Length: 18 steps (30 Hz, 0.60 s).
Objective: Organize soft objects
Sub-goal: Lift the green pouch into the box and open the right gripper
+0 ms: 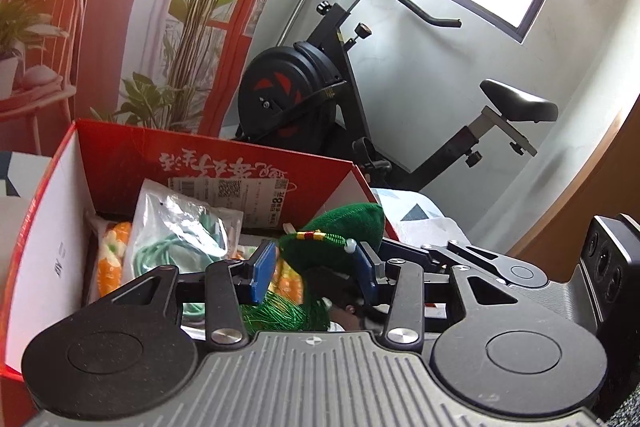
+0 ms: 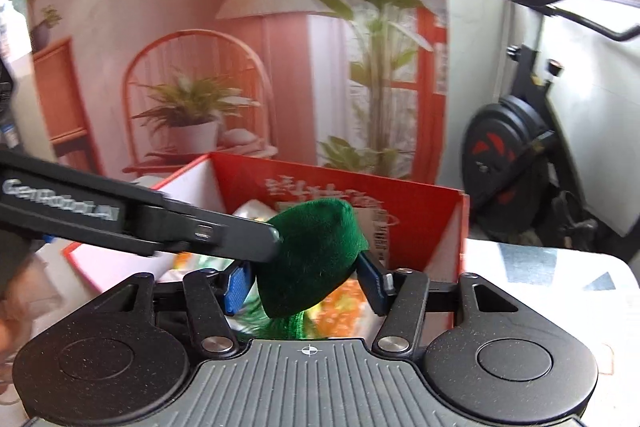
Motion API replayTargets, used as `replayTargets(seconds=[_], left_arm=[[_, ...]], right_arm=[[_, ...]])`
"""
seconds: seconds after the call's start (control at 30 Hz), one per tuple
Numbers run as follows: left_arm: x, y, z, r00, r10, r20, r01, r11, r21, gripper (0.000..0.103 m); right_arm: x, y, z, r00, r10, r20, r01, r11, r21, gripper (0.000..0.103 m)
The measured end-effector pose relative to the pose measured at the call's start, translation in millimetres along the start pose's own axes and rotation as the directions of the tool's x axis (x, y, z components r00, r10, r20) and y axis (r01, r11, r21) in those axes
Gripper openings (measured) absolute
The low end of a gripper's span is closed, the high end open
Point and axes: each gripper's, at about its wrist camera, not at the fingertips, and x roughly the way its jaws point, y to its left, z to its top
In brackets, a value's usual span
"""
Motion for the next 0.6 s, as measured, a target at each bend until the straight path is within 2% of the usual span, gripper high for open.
replayTargets(seconds=[0.2,0.6], left_arm=[[-17.7,5.7,-2.8,0.999,0.039,0.007,-0.039,0.999,0.03,0.047],[-91.2,10.0,-25.7,0.994,0.101,0.036,-0.104,0.992,0.074,0.048]], right_arm=[[-10.0,-12.2,-2.6,0.998,-0.067,0.009,0.067,0.997,0.045,0.054],[-63.4,-1.2,-21.1,0.995,-0.066,0.073,0.062,0.997,0.056,0.054]])
